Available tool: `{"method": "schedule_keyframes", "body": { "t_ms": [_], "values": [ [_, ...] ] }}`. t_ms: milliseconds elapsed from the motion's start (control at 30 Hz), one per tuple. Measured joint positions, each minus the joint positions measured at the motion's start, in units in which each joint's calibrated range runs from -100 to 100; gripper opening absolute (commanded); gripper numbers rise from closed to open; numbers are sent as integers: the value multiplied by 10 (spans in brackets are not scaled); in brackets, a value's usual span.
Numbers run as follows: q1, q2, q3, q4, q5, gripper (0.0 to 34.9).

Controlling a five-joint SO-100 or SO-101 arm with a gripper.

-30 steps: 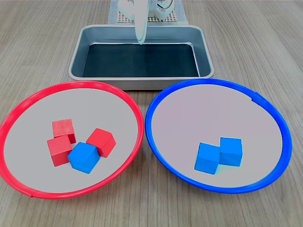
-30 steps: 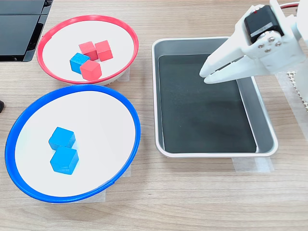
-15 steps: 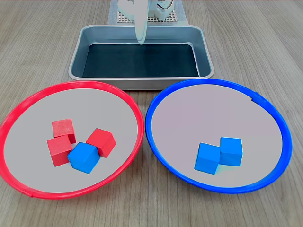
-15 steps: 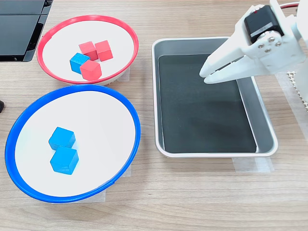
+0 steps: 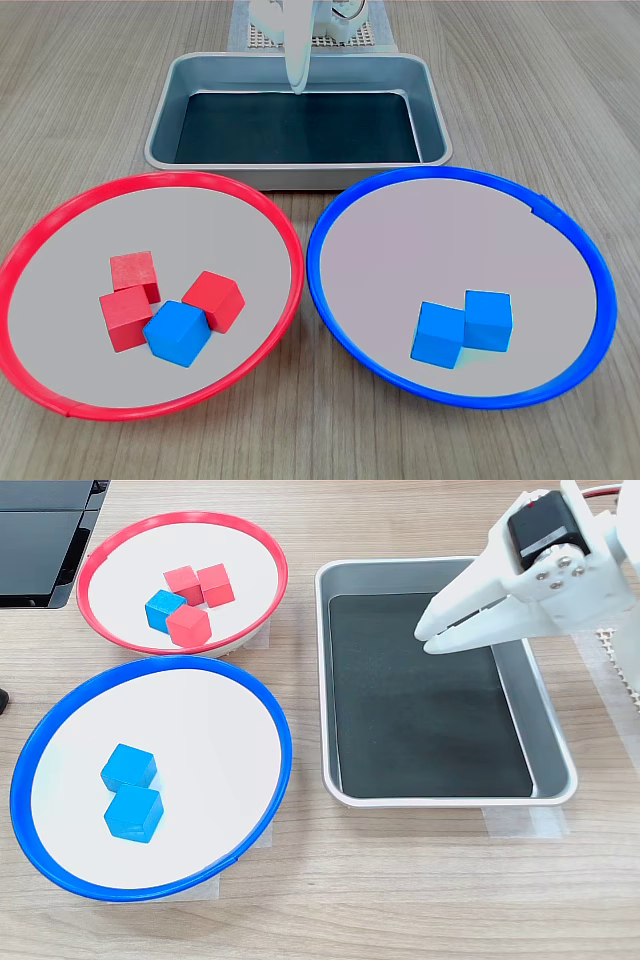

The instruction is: Relocate any blue block in the red dish to the blue dish, correcting any misplacements.

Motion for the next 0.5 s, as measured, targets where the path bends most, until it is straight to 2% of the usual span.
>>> {"method": "schedule_keyframes", "body": {
  "t_ms": [233, 500],
  "values": [
    [7, 53, -19, -12, 4, 3],
    [12, 239, -213, -24, 6, 3]
  ]
}}
